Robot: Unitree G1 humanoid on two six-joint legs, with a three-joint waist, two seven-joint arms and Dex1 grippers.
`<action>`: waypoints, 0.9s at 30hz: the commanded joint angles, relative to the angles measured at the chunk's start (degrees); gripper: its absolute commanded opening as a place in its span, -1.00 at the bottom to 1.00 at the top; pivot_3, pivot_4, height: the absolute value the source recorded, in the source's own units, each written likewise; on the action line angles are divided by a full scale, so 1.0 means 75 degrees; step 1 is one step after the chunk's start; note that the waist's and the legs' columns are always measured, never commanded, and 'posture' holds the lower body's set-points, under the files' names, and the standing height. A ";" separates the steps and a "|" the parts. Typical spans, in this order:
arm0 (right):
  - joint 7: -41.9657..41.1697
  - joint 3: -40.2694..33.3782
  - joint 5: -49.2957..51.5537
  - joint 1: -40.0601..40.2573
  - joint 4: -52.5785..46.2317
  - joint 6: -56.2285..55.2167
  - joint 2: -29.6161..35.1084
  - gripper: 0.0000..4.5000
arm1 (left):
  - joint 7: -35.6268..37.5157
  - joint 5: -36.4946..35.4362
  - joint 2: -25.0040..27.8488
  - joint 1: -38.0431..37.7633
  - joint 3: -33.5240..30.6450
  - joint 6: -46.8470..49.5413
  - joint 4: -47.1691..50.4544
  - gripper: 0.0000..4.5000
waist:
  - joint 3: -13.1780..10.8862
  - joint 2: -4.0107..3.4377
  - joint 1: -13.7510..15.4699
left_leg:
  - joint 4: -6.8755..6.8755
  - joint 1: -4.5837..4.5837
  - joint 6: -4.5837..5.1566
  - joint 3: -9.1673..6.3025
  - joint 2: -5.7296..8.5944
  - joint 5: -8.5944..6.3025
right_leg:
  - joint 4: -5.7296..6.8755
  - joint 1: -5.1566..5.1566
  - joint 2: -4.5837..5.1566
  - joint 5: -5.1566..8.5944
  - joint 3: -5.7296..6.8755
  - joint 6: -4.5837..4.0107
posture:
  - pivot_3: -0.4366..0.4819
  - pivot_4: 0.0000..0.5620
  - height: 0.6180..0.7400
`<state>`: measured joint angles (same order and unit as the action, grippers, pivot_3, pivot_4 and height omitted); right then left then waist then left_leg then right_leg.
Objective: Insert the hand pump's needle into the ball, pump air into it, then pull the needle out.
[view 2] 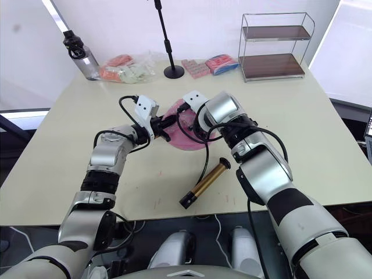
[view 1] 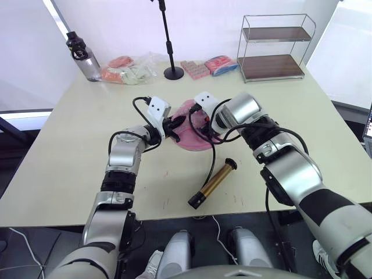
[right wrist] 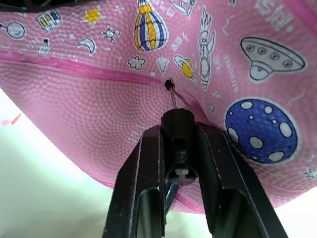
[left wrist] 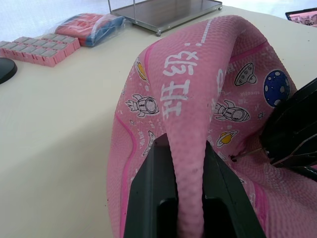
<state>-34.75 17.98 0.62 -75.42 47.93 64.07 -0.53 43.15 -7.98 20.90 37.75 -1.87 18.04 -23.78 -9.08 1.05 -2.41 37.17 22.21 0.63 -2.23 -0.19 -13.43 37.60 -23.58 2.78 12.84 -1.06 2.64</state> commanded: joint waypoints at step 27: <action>-0.0866 0.0246 -0.0856 -0.0710 0.1599 -0.2052 -0.0938 -0.85 | 0.0565 0.0049 -0.0826 -0.0505 0.0938 0.0159 0.0099 -0.99 | 0.0042 0.0004 -0.0015 | -0.0014 -0.0023 -0.0002 0.0000 -0.0010 -0.0001 | -0.0008 0.0008 0.0001 0.0008 -0.0001 -0.0012 | -0.05 -0.47 1.00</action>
<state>-42.07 20.93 -6.94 -80.41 59.91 54.10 -3.24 42.64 -6.83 20.19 36.23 -2.38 17.86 -22.42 -8.77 1.08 -2.53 37.06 22.02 0.62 -2.23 -0.28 -13.44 37.54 -23.50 2.79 12.90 -1.07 2.55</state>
